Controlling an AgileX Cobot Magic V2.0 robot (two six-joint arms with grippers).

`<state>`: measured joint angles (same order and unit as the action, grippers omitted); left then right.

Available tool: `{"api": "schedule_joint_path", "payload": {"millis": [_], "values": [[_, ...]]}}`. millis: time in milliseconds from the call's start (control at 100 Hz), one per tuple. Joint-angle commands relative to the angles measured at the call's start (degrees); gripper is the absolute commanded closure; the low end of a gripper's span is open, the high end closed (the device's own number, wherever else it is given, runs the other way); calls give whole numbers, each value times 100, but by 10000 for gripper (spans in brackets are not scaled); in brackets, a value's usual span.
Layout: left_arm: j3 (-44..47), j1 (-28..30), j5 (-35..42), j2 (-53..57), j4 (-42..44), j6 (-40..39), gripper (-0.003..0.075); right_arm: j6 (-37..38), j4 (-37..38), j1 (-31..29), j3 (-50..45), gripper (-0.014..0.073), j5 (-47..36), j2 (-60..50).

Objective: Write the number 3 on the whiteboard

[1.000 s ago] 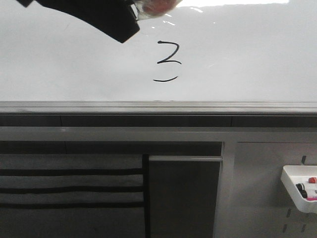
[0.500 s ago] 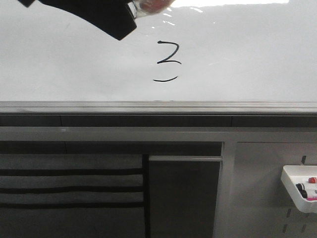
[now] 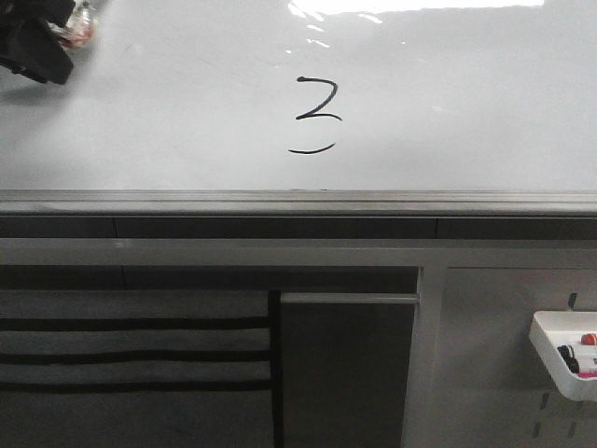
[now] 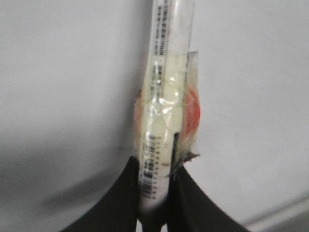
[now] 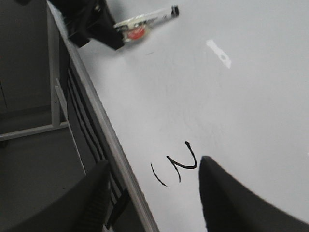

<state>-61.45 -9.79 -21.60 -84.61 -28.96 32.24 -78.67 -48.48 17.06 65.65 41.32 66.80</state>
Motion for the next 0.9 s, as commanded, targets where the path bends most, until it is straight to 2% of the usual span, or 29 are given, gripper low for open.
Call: {"api": "schedule_joint_path", "payload": {"millis": [0, 120, 420, 510, 620, 700, 780, 890], "values": [[-77, 132, 915, 123, -762, -127, 738, 29, -272, -36, 158, 231, -86, -131], [-21, 132, 1242, 55, -781, -116, 738, 29, -272, -36, 158, 231, -86, -131], [-21, 132, 1177, 43, -756, -116, 732, 29, -272, -36, 158, 231, -134, -131], [-21, 132, 1177, 43, -756, -116, 670, 29, -272, -36, 158, 231, -134, -131], [-21, 132, 1177, 43, -756, -116, 516, 29, -272, -36, 158, 231, -144, -131], [-21, 132, 1149, 43, -746, -116, 433, 29, -272, -36, 158, 231, -157, -131], [-21, 132, 1103, 54, -674, -116, 397, 29, -224, -36, 158, 231, -202, -131], [-40, 132, 944, 187, -281, -116, 406, 29, 39, -36, 158, 231, -319, -292]]}}
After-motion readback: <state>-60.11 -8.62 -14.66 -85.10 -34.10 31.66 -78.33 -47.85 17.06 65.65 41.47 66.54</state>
